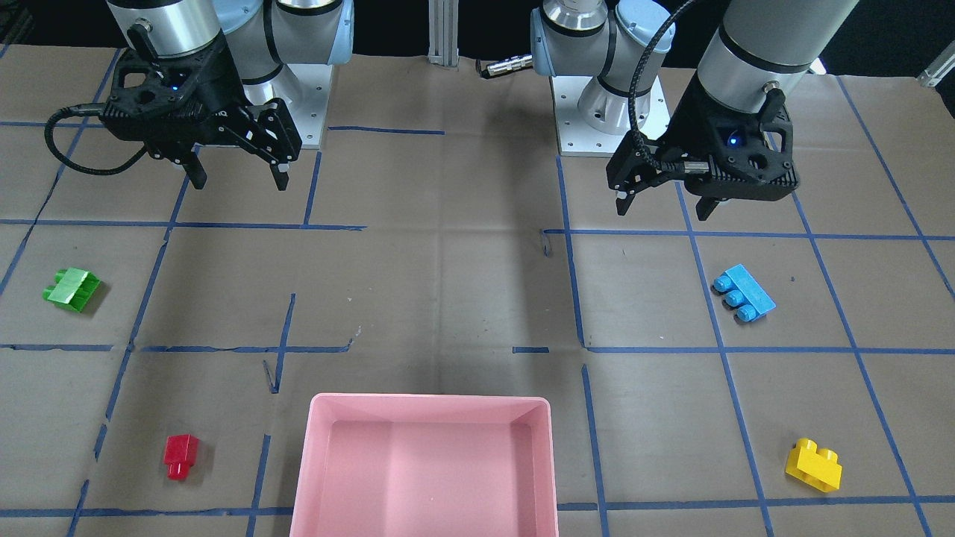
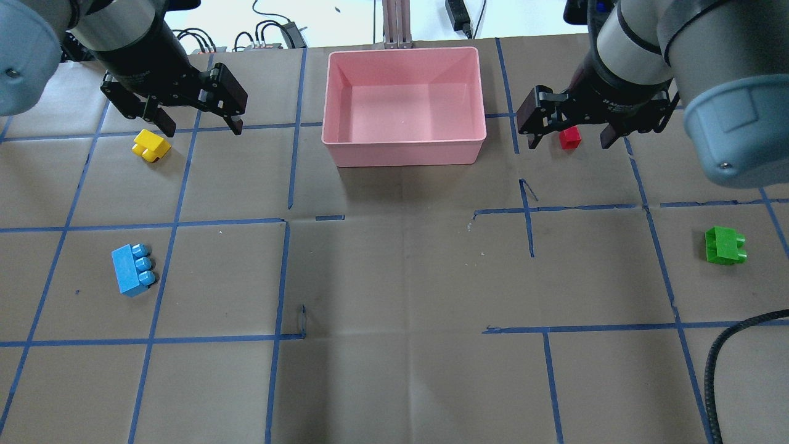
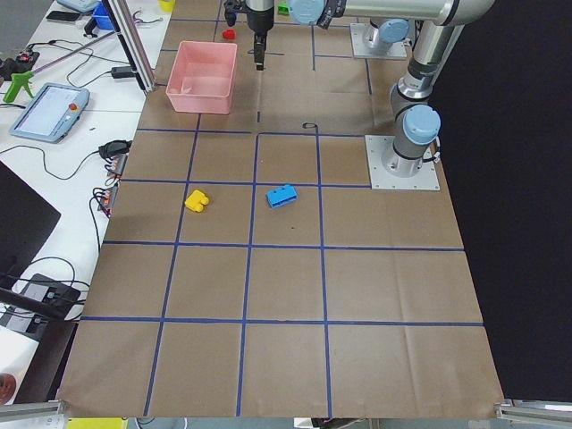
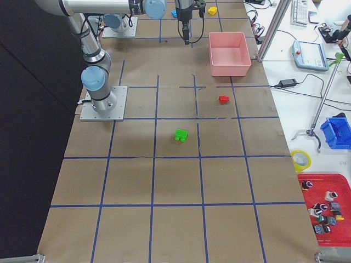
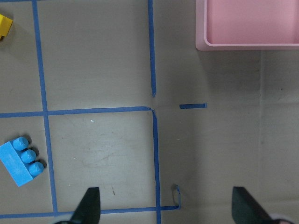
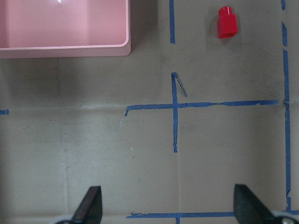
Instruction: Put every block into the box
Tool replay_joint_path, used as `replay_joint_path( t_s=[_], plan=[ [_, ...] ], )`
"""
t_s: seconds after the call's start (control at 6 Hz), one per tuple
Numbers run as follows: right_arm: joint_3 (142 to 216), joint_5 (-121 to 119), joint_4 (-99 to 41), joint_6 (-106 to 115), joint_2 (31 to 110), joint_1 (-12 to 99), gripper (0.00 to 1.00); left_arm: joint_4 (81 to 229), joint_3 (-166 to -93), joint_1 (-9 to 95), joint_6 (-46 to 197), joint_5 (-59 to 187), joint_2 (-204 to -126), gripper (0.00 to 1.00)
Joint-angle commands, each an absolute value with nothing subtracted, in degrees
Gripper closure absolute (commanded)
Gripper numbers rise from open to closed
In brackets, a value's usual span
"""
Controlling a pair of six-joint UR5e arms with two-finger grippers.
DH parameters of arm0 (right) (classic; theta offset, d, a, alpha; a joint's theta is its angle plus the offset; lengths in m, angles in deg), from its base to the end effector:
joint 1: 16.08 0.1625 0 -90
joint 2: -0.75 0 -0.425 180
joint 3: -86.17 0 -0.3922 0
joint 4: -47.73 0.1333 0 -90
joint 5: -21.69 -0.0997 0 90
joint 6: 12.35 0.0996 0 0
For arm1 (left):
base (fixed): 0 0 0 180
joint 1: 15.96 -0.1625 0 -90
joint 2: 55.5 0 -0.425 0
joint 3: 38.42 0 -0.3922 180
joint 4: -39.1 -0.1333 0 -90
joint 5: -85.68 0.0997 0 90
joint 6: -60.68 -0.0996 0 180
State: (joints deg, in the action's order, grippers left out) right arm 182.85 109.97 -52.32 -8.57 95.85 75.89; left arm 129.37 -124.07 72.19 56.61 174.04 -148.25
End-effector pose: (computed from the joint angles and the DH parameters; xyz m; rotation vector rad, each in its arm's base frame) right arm 0.1523 -0.4626 0.4912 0.0455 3.0957 -0.2266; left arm -0.1195 -0.5185 0.5007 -0.0608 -3.1134 0.0384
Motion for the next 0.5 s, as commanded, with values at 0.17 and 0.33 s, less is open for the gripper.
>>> replay_joint_path(
  t_s=[0.17, 0.33],
  plan=[
    [183.45, 110.02, -52.29, -8.92, 95.94, 75.5, 0.0, 129.45, -123.5, 65.73, 52.53, 174.1, -147.87, 0.01],
    [183.55, 110.11, -52.2, -13.71, 95.85, 73.41, 0.0, 129.45, -123.32, 59.08, 50.07, 173.93, -147.78, 0.01]
  ],
)
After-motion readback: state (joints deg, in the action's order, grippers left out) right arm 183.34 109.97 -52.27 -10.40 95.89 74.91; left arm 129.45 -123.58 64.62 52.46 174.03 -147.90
